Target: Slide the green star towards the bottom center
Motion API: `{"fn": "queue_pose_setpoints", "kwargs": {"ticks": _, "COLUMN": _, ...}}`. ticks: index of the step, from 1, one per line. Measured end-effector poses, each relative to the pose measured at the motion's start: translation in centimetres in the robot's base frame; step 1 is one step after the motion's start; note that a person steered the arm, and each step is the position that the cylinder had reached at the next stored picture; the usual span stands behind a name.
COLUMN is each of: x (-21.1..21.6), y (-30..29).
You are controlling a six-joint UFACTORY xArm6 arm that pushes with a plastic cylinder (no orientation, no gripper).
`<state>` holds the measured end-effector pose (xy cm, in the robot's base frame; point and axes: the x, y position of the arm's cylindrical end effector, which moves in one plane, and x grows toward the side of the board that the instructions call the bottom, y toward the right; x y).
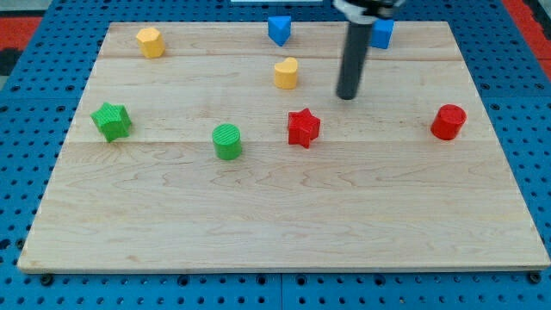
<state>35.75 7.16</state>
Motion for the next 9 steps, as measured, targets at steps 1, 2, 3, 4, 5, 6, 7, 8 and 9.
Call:
{"fn": "queue_pose_setpoints", "kwargs": {"ticks": 1, "x": 0.0, "y": -2.3}}
{"fn": "queue_pose_setpoints", "kwargs": {"ticks": 2, "x": 0.0, "y": -2.3}}
{"fn": "queue_pose_setpoints", "kwargs": {"ticks": 3, "x": 0.0, "y": -2.4}}
{"fn": "queue_pose_setpoints", "kwargs": {"ticks": 4, "x": 0.0, "y": -4.5}}
{"fn": "queue_pose_setpoints", "kwargs": {"ticks": 5, "x": -0.3, "y": -8.6}}
{"fn": "queue_pose_setpoints", "kwargs": {"ticks": 6, "x": -0.8, "y": -12.3}}
{"fn": "queue_pose_setpoints", "kwargs": {"ticks": 7, "x": -2.3, "y": -16.2}}
{"fn": "queue_pose_setpoints", "kwargs": {"ticks": 8, "x": -2.8, "y": -19.9}}
{"fn": "queue_pose_setpoints", "kwargs": {"ticks": 9, "x": -2.8, "y": -22.8}}
